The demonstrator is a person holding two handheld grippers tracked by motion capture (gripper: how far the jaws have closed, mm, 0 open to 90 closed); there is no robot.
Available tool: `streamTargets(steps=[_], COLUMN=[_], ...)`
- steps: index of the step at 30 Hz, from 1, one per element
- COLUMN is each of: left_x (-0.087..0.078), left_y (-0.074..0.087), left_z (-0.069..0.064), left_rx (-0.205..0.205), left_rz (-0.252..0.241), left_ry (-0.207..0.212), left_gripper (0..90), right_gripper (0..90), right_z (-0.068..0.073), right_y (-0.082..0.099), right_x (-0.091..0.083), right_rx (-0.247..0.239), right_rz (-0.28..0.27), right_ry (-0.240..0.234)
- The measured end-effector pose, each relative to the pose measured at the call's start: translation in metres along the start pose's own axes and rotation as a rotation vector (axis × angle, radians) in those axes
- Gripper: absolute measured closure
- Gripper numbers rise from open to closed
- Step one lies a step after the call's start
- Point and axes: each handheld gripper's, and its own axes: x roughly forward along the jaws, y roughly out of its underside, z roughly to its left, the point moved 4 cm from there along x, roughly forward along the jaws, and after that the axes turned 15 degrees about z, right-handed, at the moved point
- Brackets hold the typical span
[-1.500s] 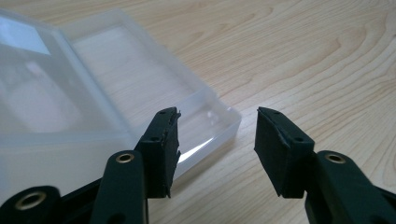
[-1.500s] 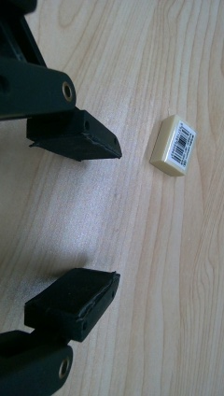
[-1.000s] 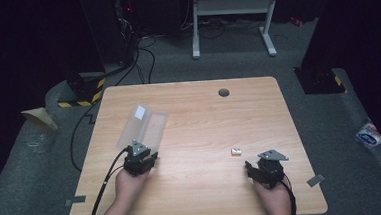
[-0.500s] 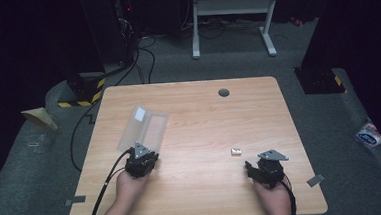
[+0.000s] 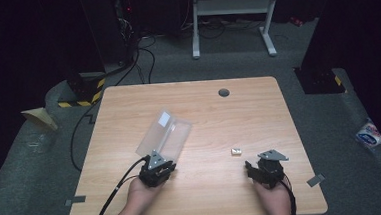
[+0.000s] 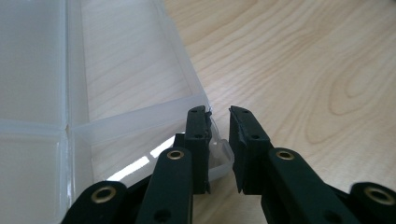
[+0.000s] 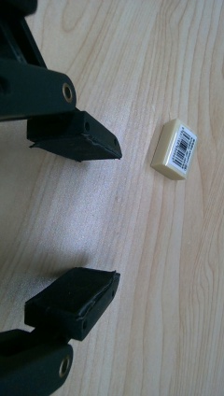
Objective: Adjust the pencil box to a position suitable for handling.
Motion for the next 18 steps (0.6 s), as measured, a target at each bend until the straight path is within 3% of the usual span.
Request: streamTargets(steps=[5,8,10,12,15,16,18], left_x=[-0.01,-0.016,-0.023,-0.028,-0.032,-0.036,-0.04], left_y=[0.008,0.012,0.016,0.02,0.027,0.029,0.03], left_z=[0.003,0.006,0.01,0.015,0.018,0.019,0.021], left_rx=[0.037,0.035,0.017,0.007,-0.034,-0.053,-0.053], left_rz=[0.011,-0.007,-0.025,-0.054,-0.081,-0.097,-0.103], left_ry=[0.016,0.03,0.036,0.015,0.0,-0.01,-0.028], left_gripper=[77.4,75.9,72.7,69.2,61.0,54.2,49.5], right_gripper=[34.2,34.3,34.2,34.3,34.2,34.2,34.3], right_z=[0.0,0.0,0.0,0.0,0.0,0.0,0.0], right_y=[0.0,0.0,0.0,0.0,0.0,0.0,0.0], right_x=[0.0,0.0,0.0,0.0,0.0,0.0,0.0], right_rx=[0.0,0.001,0.0,0.0,0.0,-0.001,0.0], right_rz=[0.0,0.0,0.0,0.0,0.0,0.0,-0.002], right_ry=[0.0,0.0,0.0,0.0,0.0,0.002,0.004])
